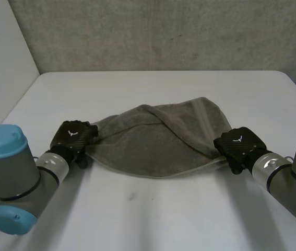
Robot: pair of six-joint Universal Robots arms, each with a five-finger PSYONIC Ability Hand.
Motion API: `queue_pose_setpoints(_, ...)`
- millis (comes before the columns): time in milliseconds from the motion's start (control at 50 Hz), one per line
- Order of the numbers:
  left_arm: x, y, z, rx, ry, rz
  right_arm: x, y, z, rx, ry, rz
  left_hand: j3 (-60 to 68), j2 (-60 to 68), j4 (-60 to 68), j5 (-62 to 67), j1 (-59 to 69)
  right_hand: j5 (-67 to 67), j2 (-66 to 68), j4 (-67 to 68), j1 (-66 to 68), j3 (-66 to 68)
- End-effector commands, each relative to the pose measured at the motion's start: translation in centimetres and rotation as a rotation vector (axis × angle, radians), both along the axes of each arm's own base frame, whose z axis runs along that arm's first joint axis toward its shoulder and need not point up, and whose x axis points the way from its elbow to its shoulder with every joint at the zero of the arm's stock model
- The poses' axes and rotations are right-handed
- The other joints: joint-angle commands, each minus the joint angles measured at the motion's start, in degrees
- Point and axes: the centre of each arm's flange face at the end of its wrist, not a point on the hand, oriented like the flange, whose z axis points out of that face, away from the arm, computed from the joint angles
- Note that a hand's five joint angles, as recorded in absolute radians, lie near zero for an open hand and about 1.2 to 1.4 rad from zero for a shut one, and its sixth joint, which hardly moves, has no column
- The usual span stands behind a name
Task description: Fold the towel.
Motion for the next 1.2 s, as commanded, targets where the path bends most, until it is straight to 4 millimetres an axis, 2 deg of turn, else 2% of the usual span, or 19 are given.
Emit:
queue_pose_setpoints(20, -0.1, 0.1, -1.1, 0.006, -0.004, -0.005, -0.3, -0.3, 0.0, -0.004, -0.001, -0.013, 8.0, 7.9, 8.0, 7.8, 8.2, 3.0, 3.2, 3.2, 4.6, 3.9)
queue_pose_setpoints(200, -0.2, -0.4, -2.3, 0.013, -0.026, -0.008, -0.5, -0.4, 0.2, -0.012, -0.002, -0.016, 17.2, 17.1, 17.3, 17.1, 17.5, 3.0, 3.2, 3.2, 4.6, 3.9)
queue_pose_setpoints(340, -0.5, -1.2, -2.6, -0.033, -0.019, -0.010, -0.5, -0.5, 0.2, -0.016, -0.003, -0.020, 50.9, 50.9, 51.0, 50.8, 51.2, 3.0, 3.2, 3.2, 4.6, 3.9)
queue_pose_setpoints(440, -0.4, -1.3, -1.7, -0.058, -0.015, -0.004, -0.5, -0.8, 1.4, -0.056, -0.011, -0.019, 51.0, 50.9, 51.1, 50.9, 51.3, 3.0, 3.2, 3.2, 4.6, 3.9)
queue_pose_setpoints(480, -0.4, -1.2, 1.3, -0.130, 0.009, -0.001, -0.6, -1.0, 4.6, -0.145, -0.032, -0.031, 51.0, 50.9, 51.1, 50.9, 51.3, 3.0, 3.2, 3.2, 4.6, 3.9)
queue_pose_setpoints(500, -0.4, -1.2, 1.3, -0.131, 0.009, -0.001, -0.6, -1.0, 4.6, -0.145, -0.033, -0.031, 51.0, 50.9, 51.1, 50.9, 51.3, 3.0, 3.2, 3.2, 4.6, 3.9)
queue_pose_setpoints(520, -0.3, -1.0, 3.6, -0.181, 0.030, 0.000, -0.8, -0.8, 7.0, -0.197, -0.045, -0.036, 51.0, 50.9, 51.1, 50.9, 51.3, 3.0, 3.2, 3.2, 4.6, 3.9)
queue_pose_setpoints(540, -0.3, -1.0, 3.6, -0.181, 0.030, 0.000, -1.1, -0.3, 9.2, -0.228, -0.052, -0.040, 51.0, 50.9, 51.1, 50.9, 51.3, 3.0, 3.2, 3.2, 4.6, 3.9)
queue_pose_setpoints(560, -0.2, -0.6, 5.8, -0.227, 0.047, 0.000, -1.1, -0.3, 9.2, -0.228, -0.052, -0.040, 51.0, 50.9, 51.1, 50.9, 51.3, 3.0, 3.2, 3.2, 4.6, 3.9)
queue_pose_setpoints(580, -0.1, -0.1, 7.9, -0.263, 0.059, -0.003, -1.3, 0.1, 11.3, -0.244, -0.057, -0.045, 51.0, 50.9, 51.1, 50.9, 51.3, 3.0, 3.2, 3.2, 4.6, 3.9)
queue_pose_setpoints(660, 0.1, 1.4, 11.8, -0.306, 0.074, -0.011, -1.7, 1.1, 14.9, -0.250, -0.058, -0.050, 51.0, 50.9, 51.1, 50.9, 51.3, 3.0, 3.2, 3.2, 4.6, 3.9)
queue_pose_setpoints(700, 0.5, 3.0, 15.9, -0.338, 0.088, -0.015, -2.0, 1.7, 17.7, -0.252, -0.058, -0.051, 51.0, 50.9, 51.1, 50.9, 51.3, 3.0, 3.2, 3.2, 4.6, 3.9)
queue_pose_setpoints(760, 0.9, 3.8, 17.4, -0.329, 0.086, -0.012, -2.1, 2.1, 19.5, -0.270, -0.061, -0.052, 51.0, 50.9, 51.1, 50.9, 51.3, 3.0, 3.2, 3.2, 4.6, 3.9)
queue_pose_setpoints(800, 1.2, 5.0, 19.7, -0.301, 0.078, -0.012, -2.3, 3.4, 23.1, -0.336, -0.079, -0.050, 51.0, 50.9, 51.1, 50.9, 51.3, 3.0, 3.2, 3.2, 4.6, 3.9)
queue_pose_setpoints(860, 1.5, 5.4, 21.2, -0.265, 0.067, -0.007, -2.5, 4.1, 25.7, -0.394, -0.094, -0.050, 51.0, 50.9, 51.1, 50.9, 51.3, 3.0, 3.2, 3.2, 4.6, 3.9)
queue_pose_setpoints(920, 1.8, 5.3, 21.9, -0.253, 0.061, 0.006, -2.6, 4.4, 27.2, -0.418, -0.095, -0.050, 51.0, 50.9, 51.1, 50.9, 51.3, 3.0, 3.2, 3.2, 4.6, 3.9)
queue_pose_setpoints(980, 1.8, 4.4, 21.7, -0.192, 0.043, 0.016, -2.5, 4.1, 27.0, -0.394, -0.090, -0.046, 51.0, 50.9, 51.1, 50.9, 51.3, 3.0, 3.2, 3.2, 4.6, 3.9)
queue_pose_setpoints(1080, 2.0, 1.1, 19.7, -0.102, 0.007, 0.056, -1.4, -0.3, 22.3, -0.224, -0.034, -0.044, 51.0, 50.9, 51.1, 50.9, 51.3, 3.0, 3.2, 3.2, 4.6, 3.9)
queue_pose_setpoints(1200, 1.8, -4.1, 16.2, -0.025, -0.020, 0.088, -0.5, -3.4, 18.6, -0.141, 0.011, -0.034, 51.0, 50.9, 51.1, 50.9, 51.3, 3.0, 3.2, 3.2, 4.6, 3.9)
